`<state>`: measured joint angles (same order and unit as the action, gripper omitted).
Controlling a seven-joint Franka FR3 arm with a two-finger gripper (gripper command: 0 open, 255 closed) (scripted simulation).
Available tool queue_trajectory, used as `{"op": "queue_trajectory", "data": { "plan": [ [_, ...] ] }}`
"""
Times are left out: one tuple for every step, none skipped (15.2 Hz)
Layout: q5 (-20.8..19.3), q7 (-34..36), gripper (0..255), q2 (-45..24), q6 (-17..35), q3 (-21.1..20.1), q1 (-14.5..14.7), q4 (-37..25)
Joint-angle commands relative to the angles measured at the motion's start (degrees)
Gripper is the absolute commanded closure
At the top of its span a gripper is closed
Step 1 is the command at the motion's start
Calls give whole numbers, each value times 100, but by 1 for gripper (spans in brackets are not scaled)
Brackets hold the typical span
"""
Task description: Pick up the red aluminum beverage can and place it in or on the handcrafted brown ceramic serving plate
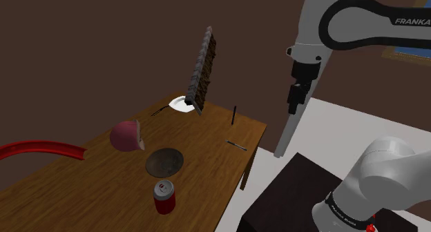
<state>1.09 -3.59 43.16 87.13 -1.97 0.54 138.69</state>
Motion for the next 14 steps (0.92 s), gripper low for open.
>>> {"op": "queue_trajectory", "data": {
  "plan": [
    [0, 0, 0, 0, 0, 0, 0, 0],
    [77, 84, 0, -71, 149, -95, 50, 56],
    [152, 167, 0, -150, 300, -190, 99, 105],
    [224, 250, 0, -237, 452, -286, 149, 147],
    [293, 331, 0, -331, 605, -381, 198, 183],
    [360, 412, 0, -432, 759, -478, 246, 211],
    [422, 493, 0, -541, 914, -574, 293, 231],
    [482, 572, 0, -658, 1070, -671, 339, 245],
    [537, 652, 0, -781, 1226, -767, 383, 251],
    [587, 732, 0, -911, 1382, -864, 425, 250],
    [633, 811, 0, -1047, 1537, -962, 464, 242],
    [673, 891, 0, -1190, 1691, -1060, 501, 226],
    [708, 972, 0, -1339, 1844, -1157, 537, 203],
    [735, 1054, 0, -1493, 1996, -1254, 569, 173]
  ]
}}
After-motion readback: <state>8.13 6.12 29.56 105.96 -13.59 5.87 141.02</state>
